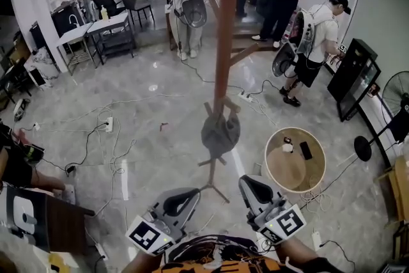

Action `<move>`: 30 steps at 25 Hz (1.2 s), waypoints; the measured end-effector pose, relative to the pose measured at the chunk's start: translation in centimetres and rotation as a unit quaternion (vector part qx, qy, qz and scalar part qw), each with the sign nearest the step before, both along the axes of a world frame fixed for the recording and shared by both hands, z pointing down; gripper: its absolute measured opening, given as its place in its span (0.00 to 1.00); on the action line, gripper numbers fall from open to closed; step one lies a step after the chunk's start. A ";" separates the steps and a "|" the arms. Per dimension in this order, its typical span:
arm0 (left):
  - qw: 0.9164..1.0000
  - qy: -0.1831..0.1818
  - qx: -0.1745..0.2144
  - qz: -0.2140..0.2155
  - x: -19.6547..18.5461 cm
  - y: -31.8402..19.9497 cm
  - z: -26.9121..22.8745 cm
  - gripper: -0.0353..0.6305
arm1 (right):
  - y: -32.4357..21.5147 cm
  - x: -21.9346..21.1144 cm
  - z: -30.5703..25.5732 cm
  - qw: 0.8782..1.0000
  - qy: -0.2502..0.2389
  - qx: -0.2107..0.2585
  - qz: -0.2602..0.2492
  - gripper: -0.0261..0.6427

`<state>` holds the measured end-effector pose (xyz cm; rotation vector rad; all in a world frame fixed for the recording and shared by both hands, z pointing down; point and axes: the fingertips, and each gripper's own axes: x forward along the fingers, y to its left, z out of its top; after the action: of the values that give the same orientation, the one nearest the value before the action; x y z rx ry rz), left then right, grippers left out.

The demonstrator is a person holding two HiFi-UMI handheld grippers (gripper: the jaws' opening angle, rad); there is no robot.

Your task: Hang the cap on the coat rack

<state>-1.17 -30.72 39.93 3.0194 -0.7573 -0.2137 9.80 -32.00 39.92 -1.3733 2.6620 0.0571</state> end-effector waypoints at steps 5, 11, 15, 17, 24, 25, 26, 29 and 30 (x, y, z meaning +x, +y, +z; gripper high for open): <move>1.000 0.000 -0.002 0.002 0.0 -0.4 0.1 0.09 | -0.5 -1.1 -0.8 1.000 -0.009 0.005 -0.009 0.06; 1.000 0.000 -0.003 0.003 -0.1 -0.7 0.2 0.09 | -0.8 -1.6 -0.8 1.000 0.007 0.010 -0.005 0.06; 1.000 0.001 -0.003 0.004 -0.1 -0.8 0.2 0.09 | -0.8 -1.7 -0.8 1.000 0.010 0.011 -0.009 0.06; 1.000 0.001 -0.003 0.005 -0.2 -0.8 0.2 0.09 | -0.8 -1.9 -0.9 1.000 0.009 0.012 -0.013 0.06; 1.000 -0.001 -0.002 0.006 -0.6 -0.7 0.3 0.09 | -0.8 -2.9 -0.9 1.000 0.013 0.010 -0.025 0.06; 1.000 -0.001 -0.003 0.006 -0.6 -0.7 0.3 0.09 | -0.8 -3.0 -0.9 0.999 0.015 0.009 -0.028 0.06; 1.000 -0.002 -0.004 0.005 -0.6 -0.7 0.3 0.09 | -0.7 -3.1 -1.0 0.999 0.016 0.009 -0.031 0.06; 1.000 -0.003 -0.006 0.005 -0.8 -0.7 0.4 0.09 | -0.7 -3.5 -0.9 0.999 0.017 0.009 -0.036 0.06; 1.000 -0.003 -0.006 0.005 -0.9 -0.6 0.5 0.09 | -0.7 -3.6 -0.9 0.999 0.018 0.010 -0.037 0.06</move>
<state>-2.06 -31.35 40.41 3.0132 -0.7413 -0.1993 6.15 -32.67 39.00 -1.2786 2.7312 0.1003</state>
